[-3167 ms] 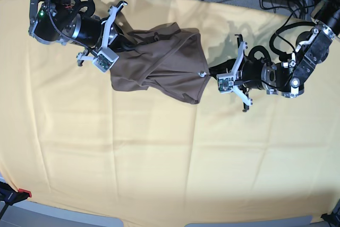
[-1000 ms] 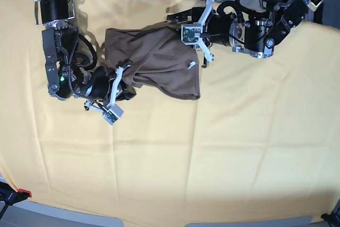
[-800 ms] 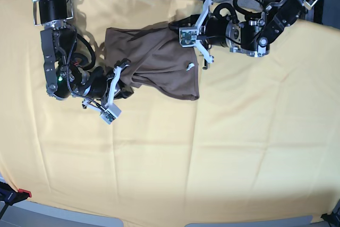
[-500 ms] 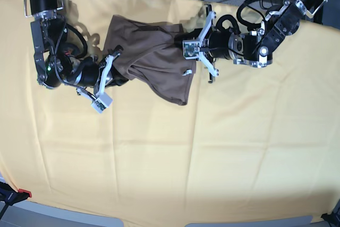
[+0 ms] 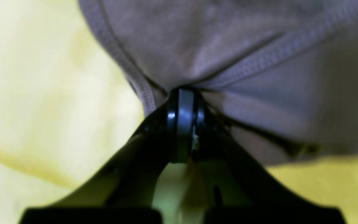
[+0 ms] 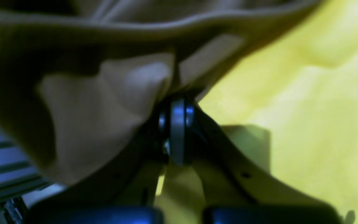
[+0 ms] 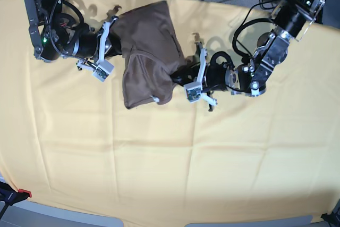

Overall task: Fold the T-shirt properly
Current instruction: 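Fold the bundle over with both grippers into a compact square, then release the shirt and withdraw both grippers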

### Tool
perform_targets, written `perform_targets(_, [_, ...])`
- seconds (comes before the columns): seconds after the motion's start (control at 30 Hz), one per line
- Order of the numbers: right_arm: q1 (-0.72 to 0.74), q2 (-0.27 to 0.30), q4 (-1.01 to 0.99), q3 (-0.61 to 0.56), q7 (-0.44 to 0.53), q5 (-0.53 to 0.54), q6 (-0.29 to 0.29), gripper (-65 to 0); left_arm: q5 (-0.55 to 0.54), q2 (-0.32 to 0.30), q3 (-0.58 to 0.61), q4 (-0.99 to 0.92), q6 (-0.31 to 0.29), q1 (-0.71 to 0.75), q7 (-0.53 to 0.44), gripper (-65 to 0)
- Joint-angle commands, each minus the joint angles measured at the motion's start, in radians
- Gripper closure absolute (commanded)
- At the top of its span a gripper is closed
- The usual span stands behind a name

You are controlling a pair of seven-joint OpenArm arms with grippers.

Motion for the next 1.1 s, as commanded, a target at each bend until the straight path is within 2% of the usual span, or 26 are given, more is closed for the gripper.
perform_targets(0.0, [-0.001,0.01,0.023,0.013,0.014,0.022,0.006,0.0,0.055,0.018,0.0,-0.012,0.035,-0.029,0.024,0.0])
perform_targets(0.17, [-0.05,0.001,0.025,0.108,0.015,0.037,0.006,0.0,0.09,0.077,0.0,-0.039,0.137,-0.069,0.005,0.0])
perform_targets(0.4, [-0.084,-0.05,0.025,0.358,-0.002,0.194,0.006,0.0,0.07,0.053,-0.002,-0.034,0.137,-0.111,0.029,0.0])
perform_targets(0.47, [-0.084,-0.055,0.025,0.409,-0.035,0.272,0.006,0.0,0.014,0.03,-0.003,-0.017,0.111,-0.113,0.068,0.0])
perform_targets(0.6, [-0.084,-0.055,0.025,0.47,-0.111,0.412,0.006,0.0,-0.114,-0.035,-0.003,0.057,-0.008,-0.113,0.201,0.0])
perform_targets(0.73, [-0.084,-0.055,0.025,0.497,-0.164,0.521,0.006,0.0,-0.274,-0.122,-0.003,0.166,-0.008,-0.113,0.331,0.0])
perform_targets(0.83, [-0.084,-0.055,0.025,0.497,-0.206,0.585,0.006,0.0,-0.348,-0.196,-0.008,0.261,-0.008,-0.111,0.356,0.0])
perform_targets(0.97, [-0.084,-0.055,0.027,0.504,-0.274,0.585,0.006,0.0,-0.432,-0.259,-0.074,0.371,-0.008,-0.087,0.43,0.0])
perform_targets(1.07, [-0.084,-0.054,0.045,0.542,-0.312,0.585,0.006,0.0,-0.528,-0.291,-0.163,0.435,-0.008,-0.031,0.446,0.0])
